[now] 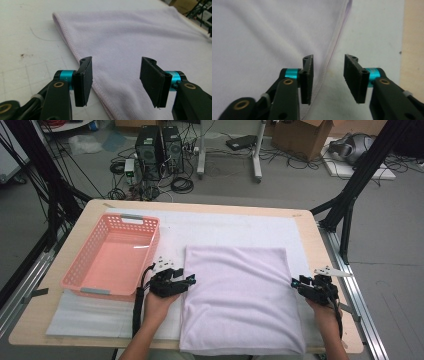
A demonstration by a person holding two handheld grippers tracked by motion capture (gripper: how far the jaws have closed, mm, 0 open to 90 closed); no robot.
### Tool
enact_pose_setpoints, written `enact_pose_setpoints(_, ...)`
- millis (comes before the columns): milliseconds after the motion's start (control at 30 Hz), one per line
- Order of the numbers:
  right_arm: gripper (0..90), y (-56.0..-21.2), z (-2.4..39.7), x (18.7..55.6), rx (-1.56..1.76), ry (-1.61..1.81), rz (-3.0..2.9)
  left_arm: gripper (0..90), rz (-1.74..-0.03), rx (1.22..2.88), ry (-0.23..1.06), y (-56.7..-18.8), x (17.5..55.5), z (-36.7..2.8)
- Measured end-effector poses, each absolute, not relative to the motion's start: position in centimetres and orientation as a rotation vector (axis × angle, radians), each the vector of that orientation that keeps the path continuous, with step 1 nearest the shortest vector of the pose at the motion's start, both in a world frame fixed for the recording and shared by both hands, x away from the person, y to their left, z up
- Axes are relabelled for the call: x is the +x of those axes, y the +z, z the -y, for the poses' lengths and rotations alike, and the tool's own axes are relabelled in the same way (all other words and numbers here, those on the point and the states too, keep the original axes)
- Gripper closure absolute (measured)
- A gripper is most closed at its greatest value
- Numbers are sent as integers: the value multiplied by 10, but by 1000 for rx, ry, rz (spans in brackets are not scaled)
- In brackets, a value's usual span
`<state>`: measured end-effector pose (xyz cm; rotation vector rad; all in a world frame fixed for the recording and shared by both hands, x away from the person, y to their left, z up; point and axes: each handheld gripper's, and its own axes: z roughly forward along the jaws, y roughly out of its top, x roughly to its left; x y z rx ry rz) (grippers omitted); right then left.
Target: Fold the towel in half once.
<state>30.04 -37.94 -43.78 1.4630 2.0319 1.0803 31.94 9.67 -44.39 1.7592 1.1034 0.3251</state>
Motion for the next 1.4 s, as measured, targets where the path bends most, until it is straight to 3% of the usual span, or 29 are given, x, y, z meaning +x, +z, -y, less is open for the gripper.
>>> enact_pose_setpoints(567,338,-436,371,360,1453,1071,-2104,436,-1254,1845,418,-452,384,-89)
enact_pose_setpoints(667,338,-440,366,373,1453,1034,-2143,443,-1242,1878,461,-452,384,-82)
enact_pose_setpoints(733,381,-444,359,380,1447,965,-2182,473,-1242,1904,506,-452,384,-78)
enact_pose_setpoints(867,676,-442,351,381,1399,965,-2207,558,-1252,1898,511,-451,384,-80)
enact_pose_setpoints(900,755,-442,350,381,1407,978,-2212,605,-1252,1887,502,-451,384,-82)
enact_pose_setpoints(933,800,-443,350,381,1431,1011,-2218,718,-1234,1874,446,-452,385,-84)
enact_pose_setpoints(967,813,-443,351,381,1467,1035,-2210,812,-1231,1870,428,-452,386,-83)
enact_pose_setpoints(1000,825,-443,353,381,1509,1063,-2202,832,-1233,1869,434,-452,386,-81)
enact_pose_setpoints(1100,840,-446,361,384,1560,1138,-2193,851,-1289,1824,362,-451,389,-84)
enact_pose_setpoints(1233,849,-444,359,386,1488,1120,-2160,859,-1289,1711,390,-445,392,-87)
enact_pose_setpoints(1400,860,-434,362,390,1429,1202,-2041,859,-1255,1681,417,-431,402,-86)
